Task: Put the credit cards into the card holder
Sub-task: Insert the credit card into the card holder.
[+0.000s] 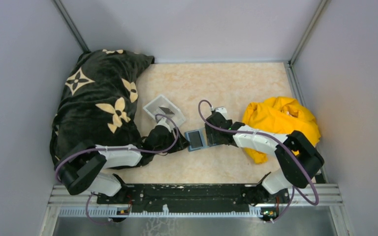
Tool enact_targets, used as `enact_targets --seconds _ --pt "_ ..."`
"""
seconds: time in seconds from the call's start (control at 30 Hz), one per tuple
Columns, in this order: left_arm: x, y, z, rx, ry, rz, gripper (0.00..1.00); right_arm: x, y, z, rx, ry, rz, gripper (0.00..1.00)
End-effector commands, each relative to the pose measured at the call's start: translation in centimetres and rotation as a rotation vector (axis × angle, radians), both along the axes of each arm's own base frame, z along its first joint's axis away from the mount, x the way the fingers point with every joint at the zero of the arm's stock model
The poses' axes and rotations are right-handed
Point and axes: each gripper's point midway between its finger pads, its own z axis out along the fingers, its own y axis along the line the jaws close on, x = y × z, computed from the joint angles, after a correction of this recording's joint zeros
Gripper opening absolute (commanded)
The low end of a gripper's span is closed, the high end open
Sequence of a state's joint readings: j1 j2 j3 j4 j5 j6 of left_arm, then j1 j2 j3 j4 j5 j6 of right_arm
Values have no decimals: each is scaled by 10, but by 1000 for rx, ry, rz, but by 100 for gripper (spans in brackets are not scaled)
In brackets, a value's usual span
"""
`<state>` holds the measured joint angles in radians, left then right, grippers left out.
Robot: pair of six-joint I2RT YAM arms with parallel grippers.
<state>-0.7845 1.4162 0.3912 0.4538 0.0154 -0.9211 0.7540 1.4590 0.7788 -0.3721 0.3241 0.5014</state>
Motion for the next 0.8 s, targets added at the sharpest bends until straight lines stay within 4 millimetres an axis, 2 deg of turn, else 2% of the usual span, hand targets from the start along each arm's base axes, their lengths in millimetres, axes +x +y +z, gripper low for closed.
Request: enact_targets --seconds 0.0,0.13,0.33,0.53,0.77 --pt "5 3 2 138 -45 41 68 12 15 17 84 -68 0 73" --pt "12 5 -4 235 -51 92 68 12 14 15 91 -67 -3 73" --pt "19 19 -14 434 -48 183 68 11 12 17 121 -73 -6 73" --pt "20 28 -22 506 -50 216 66 10 12 13 169 -57 -8 73" --pt "25 22 -27 495 -62 225 51 8 11 13 209 -48 -15 73"
